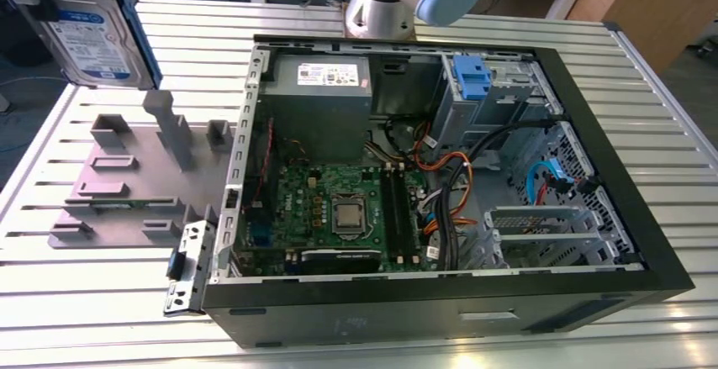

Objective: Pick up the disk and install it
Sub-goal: 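Insert the disk into the insertion slot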

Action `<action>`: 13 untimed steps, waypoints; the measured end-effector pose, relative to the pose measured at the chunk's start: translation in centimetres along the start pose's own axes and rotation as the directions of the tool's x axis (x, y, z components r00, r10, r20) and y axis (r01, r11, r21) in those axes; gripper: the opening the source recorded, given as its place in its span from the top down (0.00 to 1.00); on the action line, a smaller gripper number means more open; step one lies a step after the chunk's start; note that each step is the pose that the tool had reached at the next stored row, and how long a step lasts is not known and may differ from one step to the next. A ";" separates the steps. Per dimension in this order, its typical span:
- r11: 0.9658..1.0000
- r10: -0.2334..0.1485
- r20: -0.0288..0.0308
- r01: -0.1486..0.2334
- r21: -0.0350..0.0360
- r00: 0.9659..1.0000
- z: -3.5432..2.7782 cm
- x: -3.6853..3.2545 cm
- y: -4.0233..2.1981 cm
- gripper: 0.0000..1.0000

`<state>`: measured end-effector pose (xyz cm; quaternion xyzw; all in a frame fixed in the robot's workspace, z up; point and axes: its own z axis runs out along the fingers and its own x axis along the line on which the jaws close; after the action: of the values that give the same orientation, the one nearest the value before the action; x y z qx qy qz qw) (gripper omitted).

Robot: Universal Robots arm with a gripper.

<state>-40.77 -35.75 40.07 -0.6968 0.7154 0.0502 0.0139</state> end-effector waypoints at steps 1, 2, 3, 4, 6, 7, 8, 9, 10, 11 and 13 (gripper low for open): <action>1.000 0.000 0.000 0.000 0.000 1.000 -0.04 0.00 0.00 0.63; 1.000 0.000 0.000 0.000 0.000 1.000 -0.05 0.00 0.00 0.63; 1.000 0.000 0.000 0.000 0.000 1.000 -0.06 0.00 0.00 0.63; 1.000 0.000 0.000 0.000 0.000 1.000 -0.08 -0.01 0.01 0.63; 1.000 0.000 0.000 0.000 0.000 1.000 -0.13 -0.01 0.01 0.63; 1.000 0.000 0.000 0.000 0.000 1.000 -0.16 -0.01 0.01 0.63; 1.000 0.000 0.000 0.000 0.000 1.000 -0.18 -0.02 0.01 0.63; 1.000 0.000 0.000 0.000 0.000 1.000 -0.20 -0.02 0.01 0.63; 1.000 0.000 0.000 0.000 0.000 1.000 -0.23 -0.02 0.01 0.63; 1.000 0.000 0.000 0.000 0.000 1.000 -0.25 -0.02 0.01 0.63; 1.000 0.000 0.000 0.000 0.000 1.000 -0.29 -0.03 0.01 0.63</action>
<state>-40.77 -35.75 40.35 -0.6968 0.7154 0.0502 0.0139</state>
